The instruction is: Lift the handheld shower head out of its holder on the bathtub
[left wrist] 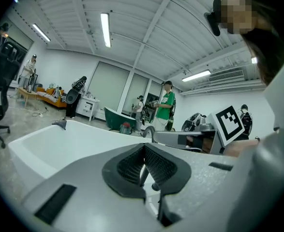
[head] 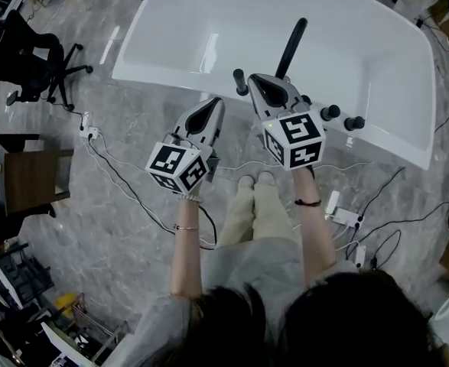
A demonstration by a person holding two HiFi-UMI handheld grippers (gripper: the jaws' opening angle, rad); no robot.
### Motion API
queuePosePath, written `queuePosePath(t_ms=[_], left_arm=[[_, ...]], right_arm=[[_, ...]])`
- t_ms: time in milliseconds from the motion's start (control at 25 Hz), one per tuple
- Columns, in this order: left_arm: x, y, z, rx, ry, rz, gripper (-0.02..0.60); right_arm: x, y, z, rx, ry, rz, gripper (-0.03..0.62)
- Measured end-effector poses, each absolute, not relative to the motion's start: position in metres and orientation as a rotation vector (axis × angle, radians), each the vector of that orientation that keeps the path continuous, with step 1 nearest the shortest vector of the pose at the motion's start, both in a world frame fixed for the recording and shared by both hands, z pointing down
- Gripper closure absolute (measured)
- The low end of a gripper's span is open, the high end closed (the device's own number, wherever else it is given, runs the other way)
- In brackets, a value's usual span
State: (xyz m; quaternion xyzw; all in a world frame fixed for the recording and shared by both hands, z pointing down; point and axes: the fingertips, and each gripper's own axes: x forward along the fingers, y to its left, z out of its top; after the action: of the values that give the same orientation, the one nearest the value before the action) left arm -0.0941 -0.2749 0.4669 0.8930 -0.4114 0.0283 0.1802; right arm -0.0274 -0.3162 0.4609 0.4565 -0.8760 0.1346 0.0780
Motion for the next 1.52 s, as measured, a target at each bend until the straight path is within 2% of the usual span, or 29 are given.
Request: queuePosePath(t_ms=[360,1200,1520], left_arm=[[-0.095,-0.288,0.522,2.498,-1.112,0.106,0.575],[-0.120,-0.300,0.605,2.440,-1.059,0.178,0.575],[-0.127,-0.302,0.619,2.416,-1.047,0.192,0.575]], right_arm=[[-0.041,-0.328,0.529,1.336,-2.553,0.420,0.589],[-0.065,-0.357,0.645,1.332,-2.432,0.588,0.429],[-0.071,-0.374,0.670,1.374,-2.369,0.593,0.421]])
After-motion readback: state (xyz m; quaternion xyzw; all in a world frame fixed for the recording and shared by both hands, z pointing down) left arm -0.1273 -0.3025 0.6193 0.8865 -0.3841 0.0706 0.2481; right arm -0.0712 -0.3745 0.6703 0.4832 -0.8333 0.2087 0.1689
